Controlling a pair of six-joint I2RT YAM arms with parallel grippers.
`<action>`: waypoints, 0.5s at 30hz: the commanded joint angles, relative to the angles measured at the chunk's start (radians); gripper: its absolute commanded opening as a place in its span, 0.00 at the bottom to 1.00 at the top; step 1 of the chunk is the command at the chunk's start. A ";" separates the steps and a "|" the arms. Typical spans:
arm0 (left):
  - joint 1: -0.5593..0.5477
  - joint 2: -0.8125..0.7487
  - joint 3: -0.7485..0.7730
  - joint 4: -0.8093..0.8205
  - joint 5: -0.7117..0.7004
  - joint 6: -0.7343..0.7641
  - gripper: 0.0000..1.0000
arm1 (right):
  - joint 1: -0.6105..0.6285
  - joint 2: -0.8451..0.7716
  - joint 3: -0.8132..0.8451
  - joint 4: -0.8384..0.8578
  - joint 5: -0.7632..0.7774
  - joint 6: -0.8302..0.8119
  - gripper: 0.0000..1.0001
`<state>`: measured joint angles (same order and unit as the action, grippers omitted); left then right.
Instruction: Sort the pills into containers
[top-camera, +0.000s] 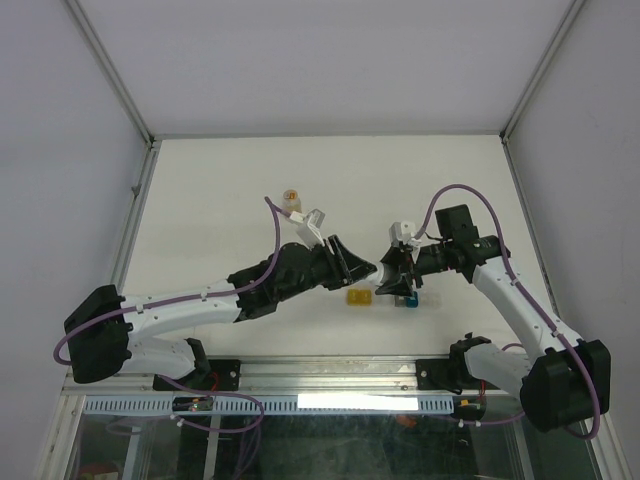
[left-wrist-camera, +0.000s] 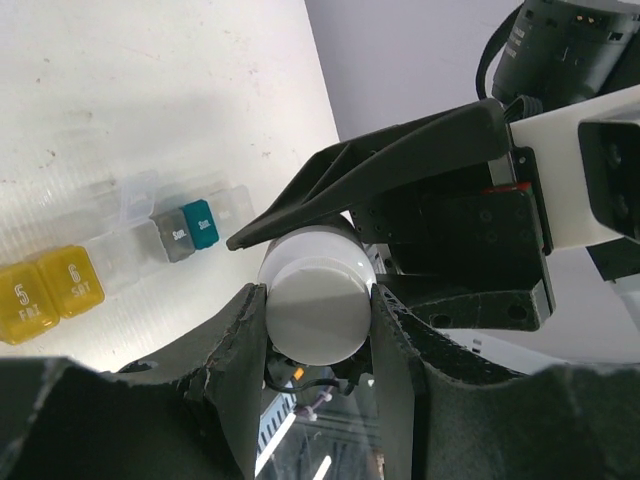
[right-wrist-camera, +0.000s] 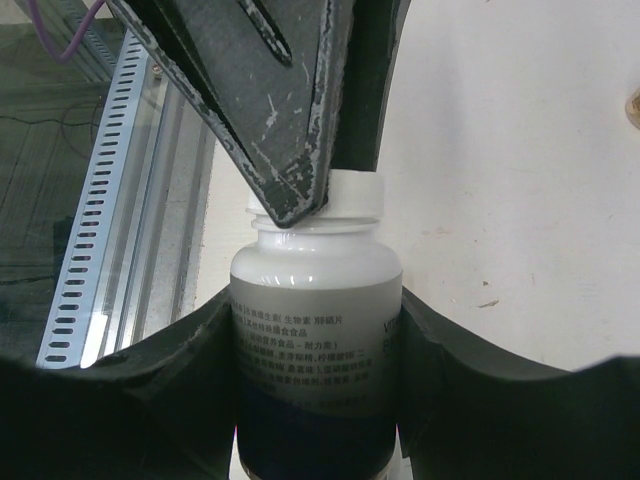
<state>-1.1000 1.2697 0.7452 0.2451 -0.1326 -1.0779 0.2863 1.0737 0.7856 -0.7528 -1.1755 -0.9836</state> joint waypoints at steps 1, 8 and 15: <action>0.006 -0.025 0.108 0.021 -0.045 -0.129 0.00 | -0.005 0.000 0.018 -0.018 0.021 0.003 0.00; -0.005 -0.024 0.159 -0.067 -0.046 -0.152 0.00 | -0.005 -0.010 0.020 -0.007 0.031 0.016 0.00; -0.005 0.026 0.132 0.035 0.050 -0.087 0.46 | -0.006 -0.015 0.021 -0.007 0.022 0.019 0.00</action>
<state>-1.1007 1.2892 0.8299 0.0902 -0.1379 -1.1694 0.2852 1.0725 0.7856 -0.7467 -1.1690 -0.9707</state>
